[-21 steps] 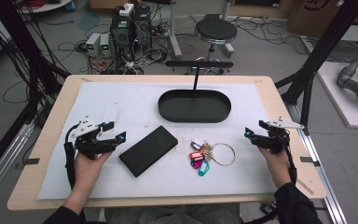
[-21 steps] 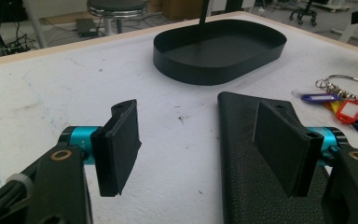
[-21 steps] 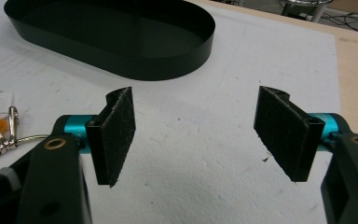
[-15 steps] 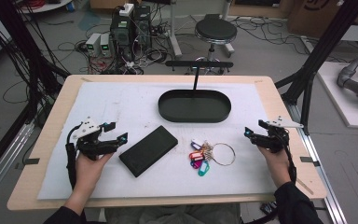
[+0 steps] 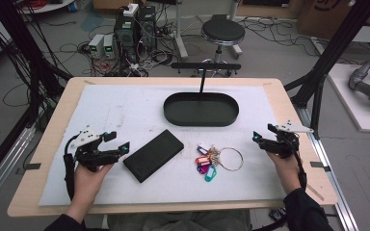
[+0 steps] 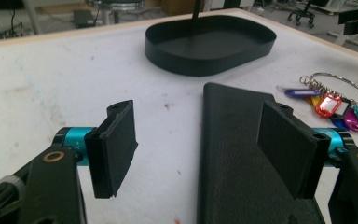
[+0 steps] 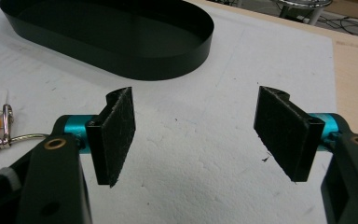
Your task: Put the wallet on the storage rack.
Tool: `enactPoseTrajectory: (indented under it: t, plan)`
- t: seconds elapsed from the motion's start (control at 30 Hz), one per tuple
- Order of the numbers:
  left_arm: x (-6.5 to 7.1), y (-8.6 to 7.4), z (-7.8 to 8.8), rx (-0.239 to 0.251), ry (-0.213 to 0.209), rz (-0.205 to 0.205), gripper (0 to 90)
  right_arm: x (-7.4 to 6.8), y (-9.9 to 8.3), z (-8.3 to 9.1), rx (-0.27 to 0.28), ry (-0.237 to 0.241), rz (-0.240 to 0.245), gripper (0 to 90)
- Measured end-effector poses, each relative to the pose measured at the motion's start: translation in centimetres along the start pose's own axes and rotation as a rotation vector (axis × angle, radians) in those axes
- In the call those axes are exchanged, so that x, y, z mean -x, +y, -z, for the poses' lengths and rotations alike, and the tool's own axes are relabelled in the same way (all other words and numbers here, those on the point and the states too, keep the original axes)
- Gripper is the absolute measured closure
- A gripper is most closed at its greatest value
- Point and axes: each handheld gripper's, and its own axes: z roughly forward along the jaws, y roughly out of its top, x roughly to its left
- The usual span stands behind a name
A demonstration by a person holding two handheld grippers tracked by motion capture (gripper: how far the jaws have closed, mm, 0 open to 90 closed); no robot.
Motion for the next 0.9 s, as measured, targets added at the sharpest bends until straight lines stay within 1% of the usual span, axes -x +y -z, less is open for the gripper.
enactPoseTrajectory:
  t: [0.03, 0.07, 0.1, 0.13, 0.17, 0.23, 0.27, 0.3, 0.37, 0.5, 0.6, 0.67, 0.7, 0.73, 0.9]
  plan:
    - [0.0, -0.4, 0.3, -0.018, -0.007, 0.022, 30.4, 0.0, 0.0, 0.0, 0.003, -0.002, 0.004, 29.7]
    - [0.0, -0.4, 0.3, -0.018, -0.007, 0.022, 33.1, 0.0, 0.0, 0.1, 0.002, -0.005, 0.003, 29.7]
    - [0.0, -0.7, 0.4, -0.028, -0.006, 0.036, 33.1, 0.0, 0.0, 0.1, 0.002, -0.005, 0.003, 29.7]
    - [0.1, -1.2, 0.6, -0.043, -0.015, 0.051, 38.7, -0.1, 0.0, 0.1, 0.006, -0.008, 0.011, 29.7]
    - [0.1, -1.2, 0.6, -0.043, -0.015, 0.051, 40.1, -0.1, 0.0, 0.1, 0.006, -0.008, 0.011, 29.7]
    - [0.2, -1.6, 0.5, -0.073, -0.001, 0.048, 40.5, -0.1, 0.1, 0.0, 0.004, -0.013, 0.011, 29.7]
    - [0.3, -2.0, 0.3, -0.102, 0.010, 0.044, 42.2, -0.2, 0.2, -0.1, 0.005, -0.016, 0.018, 29.7]
    - [0.3, -2.0, 0.3, -0.102, 0.010, 0.044, 43.9, -0.2, 0.2, -0.2, 0.001, -0.016, 0.020, 29.7]
    - [0.2, -2.3, 0.1, -0.124, 0.009, 0.063, 44.1, -0.3, 0.2, -0.2, -0.001, -0.014, 0.020, 29.7]
    - [-0.3, -2.9, 0.1, -0.146, 0.023, 0.131, 44.1, -0.5, 0.3, -0.5, -0.004, -0.016, 0.043, 29.9]
    - [-0.5, -3.2, 0.0, -0.162, 0.029, 0.174, 42.6, -0.5, 0.3, -0.6, -0.007, -0.016, 0.040, 29.9]
    - [-0.6, -3.3, 0.0, -0.166, 0.025, 0.178, 42.7, -0.5, 0.3, -0.7, -0.005, -0.017, 0.042, 29.9]
    - [-0.6, -3.4, -0.2, -0.183, 0.023, 0.190, 42.7, -0.5, 0.3, -0.7, -0.006, -0.019, 0.043, 29.9]
    - [-0.6, -3.4, -0.2, -0.183, 0.023, 0.190, 42.7, -0.5, 0.3, -0.7, -0.006, -0.019, 0.043, 29.9]
    - [-0.5, -3.8, -1.0, -0.232, 0.009, 0.220, 42.7, -0.6, 0.4, -0.7, -0.002, -0.020, 0.049, 30.0]
